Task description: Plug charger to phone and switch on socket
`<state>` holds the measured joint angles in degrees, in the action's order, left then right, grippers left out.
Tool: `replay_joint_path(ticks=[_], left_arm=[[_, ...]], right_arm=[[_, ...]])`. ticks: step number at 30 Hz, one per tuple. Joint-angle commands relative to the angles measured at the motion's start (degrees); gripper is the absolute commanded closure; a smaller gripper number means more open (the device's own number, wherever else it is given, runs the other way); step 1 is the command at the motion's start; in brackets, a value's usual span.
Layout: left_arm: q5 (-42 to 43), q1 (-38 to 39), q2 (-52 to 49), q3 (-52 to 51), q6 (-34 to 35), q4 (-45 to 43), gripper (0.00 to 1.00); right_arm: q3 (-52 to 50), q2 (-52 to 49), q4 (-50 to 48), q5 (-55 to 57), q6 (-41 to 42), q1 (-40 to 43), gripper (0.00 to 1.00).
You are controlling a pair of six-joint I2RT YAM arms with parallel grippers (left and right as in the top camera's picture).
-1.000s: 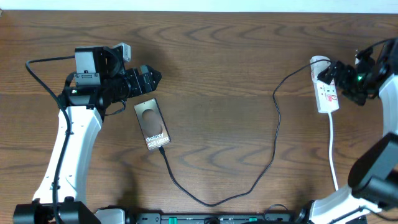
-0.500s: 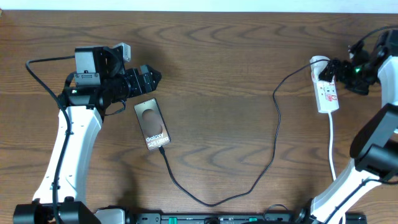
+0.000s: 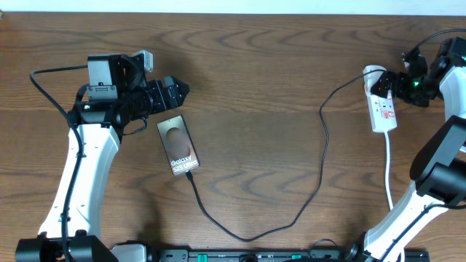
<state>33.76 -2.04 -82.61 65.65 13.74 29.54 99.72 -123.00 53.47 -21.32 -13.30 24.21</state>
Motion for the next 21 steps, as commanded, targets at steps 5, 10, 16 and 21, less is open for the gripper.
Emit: replay_joint_path(ticks=[5,10,16,21], left_arm=[[0.2,-0.1,0.9,0.0,0.3,-0.1,0.07],[0.2,-0.1,0.9,0.0,0.3,-0.1,0.07],[0.2,-0.1,0.9,0.0,0.3,0.0,0.07],[0.2,-0.1,0.9,0.0,0.3,0.0,0.07]], right_arm=[[1.0,-0.1,-1.4,-3.9,1.3,-0.3,0.01],[1.0,-1.1,-1.4,-3.9,3.1,-0.8,0.01],[1.0,-3.7,-1.0,-5.0,3.4,-1.7,0.01],[1.0,-4.7,-0.8,-5.2,3.4,-2.5,0.01]])
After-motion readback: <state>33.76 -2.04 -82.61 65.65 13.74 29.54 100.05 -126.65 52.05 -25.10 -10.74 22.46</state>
